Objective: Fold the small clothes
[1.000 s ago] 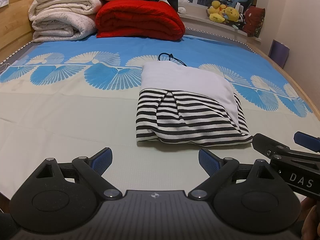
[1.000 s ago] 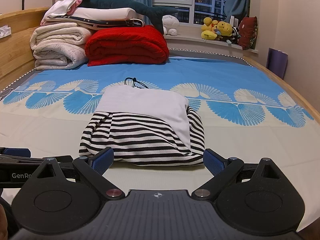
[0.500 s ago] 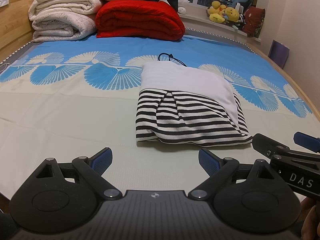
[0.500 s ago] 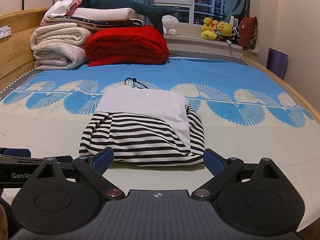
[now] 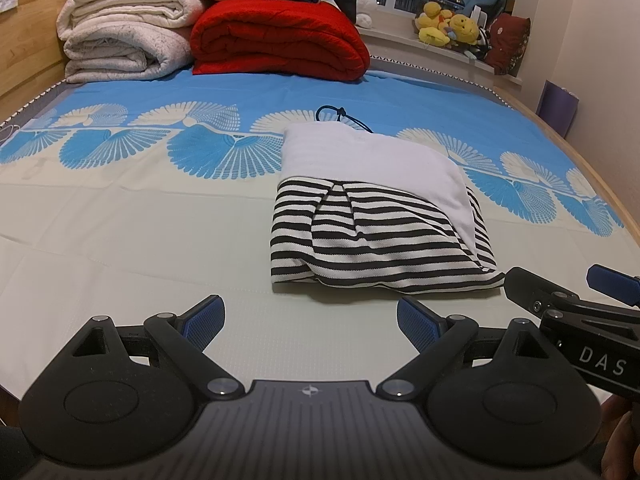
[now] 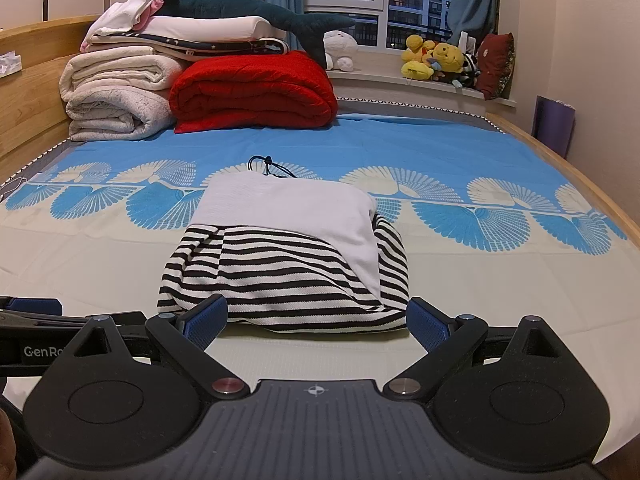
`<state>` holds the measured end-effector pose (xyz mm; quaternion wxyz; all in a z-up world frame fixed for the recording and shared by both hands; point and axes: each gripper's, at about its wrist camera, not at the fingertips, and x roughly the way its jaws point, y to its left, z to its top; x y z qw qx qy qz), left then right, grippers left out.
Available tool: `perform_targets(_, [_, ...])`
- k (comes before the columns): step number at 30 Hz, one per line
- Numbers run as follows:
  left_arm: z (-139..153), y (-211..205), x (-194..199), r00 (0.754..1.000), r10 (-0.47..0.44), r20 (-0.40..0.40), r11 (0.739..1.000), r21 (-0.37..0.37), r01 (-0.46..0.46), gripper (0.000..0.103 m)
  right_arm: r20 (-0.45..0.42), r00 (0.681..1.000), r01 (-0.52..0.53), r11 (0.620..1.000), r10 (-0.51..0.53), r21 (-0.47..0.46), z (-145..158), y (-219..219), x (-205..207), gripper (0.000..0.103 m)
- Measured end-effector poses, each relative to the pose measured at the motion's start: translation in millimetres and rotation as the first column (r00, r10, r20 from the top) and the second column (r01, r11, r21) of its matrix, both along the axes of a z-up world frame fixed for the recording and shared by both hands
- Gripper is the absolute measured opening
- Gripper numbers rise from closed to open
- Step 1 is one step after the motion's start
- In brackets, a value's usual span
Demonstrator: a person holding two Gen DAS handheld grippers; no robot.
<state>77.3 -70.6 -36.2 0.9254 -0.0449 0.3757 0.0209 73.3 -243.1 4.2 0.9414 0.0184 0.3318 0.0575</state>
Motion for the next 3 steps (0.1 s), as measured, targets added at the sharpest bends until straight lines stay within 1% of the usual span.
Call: perform_targets(3, [0.1, 0.2, 0.1, 1.0, 0.0, 0.0, 1.0, 0.0, 0.0, 0.095, 0.0, 1.0, -0.001, 1.0, 0.001, 0.001, 0.0, -0.2, 0.0, 0.096])
